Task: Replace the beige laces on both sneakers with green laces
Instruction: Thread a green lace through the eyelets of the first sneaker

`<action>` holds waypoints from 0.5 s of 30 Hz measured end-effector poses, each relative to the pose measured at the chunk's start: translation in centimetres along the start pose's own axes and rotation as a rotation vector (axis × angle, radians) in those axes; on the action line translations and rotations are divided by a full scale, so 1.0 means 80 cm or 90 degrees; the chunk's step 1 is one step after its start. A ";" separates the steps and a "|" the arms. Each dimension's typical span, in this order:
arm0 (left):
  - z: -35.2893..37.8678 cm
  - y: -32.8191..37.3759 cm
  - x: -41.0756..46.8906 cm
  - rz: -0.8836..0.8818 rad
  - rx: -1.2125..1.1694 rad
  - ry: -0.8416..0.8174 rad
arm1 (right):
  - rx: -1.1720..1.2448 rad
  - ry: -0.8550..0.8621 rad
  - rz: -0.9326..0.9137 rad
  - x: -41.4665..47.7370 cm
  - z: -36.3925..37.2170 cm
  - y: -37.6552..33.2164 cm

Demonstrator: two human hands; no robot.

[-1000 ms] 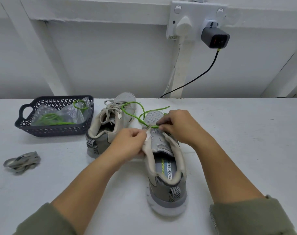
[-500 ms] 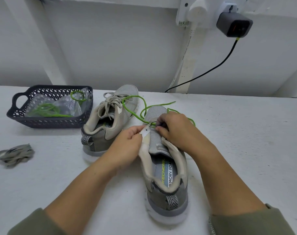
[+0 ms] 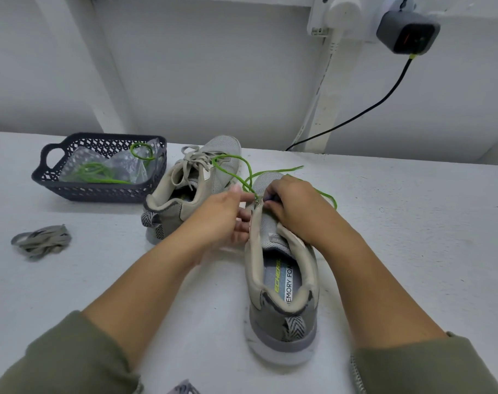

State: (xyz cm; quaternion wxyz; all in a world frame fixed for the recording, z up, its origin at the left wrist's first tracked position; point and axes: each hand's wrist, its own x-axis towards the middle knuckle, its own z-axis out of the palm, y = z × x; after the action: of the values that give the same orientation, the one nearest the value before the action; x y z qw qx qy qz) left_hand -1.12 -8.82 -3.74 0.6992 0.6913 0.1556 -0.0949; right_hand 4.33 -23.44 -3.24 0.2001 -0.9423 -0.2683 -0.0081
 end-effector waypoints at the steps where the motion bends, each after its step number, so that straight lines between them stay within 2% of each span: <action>1: 0.003 0.000 0.004 0.025 0.042 0.028 | 0.002 0.005 0.002 0.001 -0.001 0.001; 5: 0.007 0.003 0.018 0.212 0.401 0.148 | 0.029 0.021 0.001 0.001 -0.003 0.004; 9: 0.002 0.003 0.023 0.306 0.609 0.200 | 0.098 0.031 0.017 -0.001 -0.010 0.008; 11: -0.001 -0.001 0.023 0.340 0.644 0.192 | 0.101 0.035 0.026 -0.001 -0.015 0.012; 15: -0.008 -0.003 0.022 0.399 0.582 0.140 | 0.068 0.007 0.036 0.000 -0.016 0.011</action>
State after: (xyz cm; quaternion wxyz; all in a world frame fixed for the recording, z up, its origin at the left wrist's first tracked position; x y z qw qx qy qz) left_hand 0.36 -8.02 -4.53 0.3031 0.9428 -0.0420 0.1324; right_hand 4.92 -24.59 -2.39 0.2517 -0.9374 -0.2405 0.0067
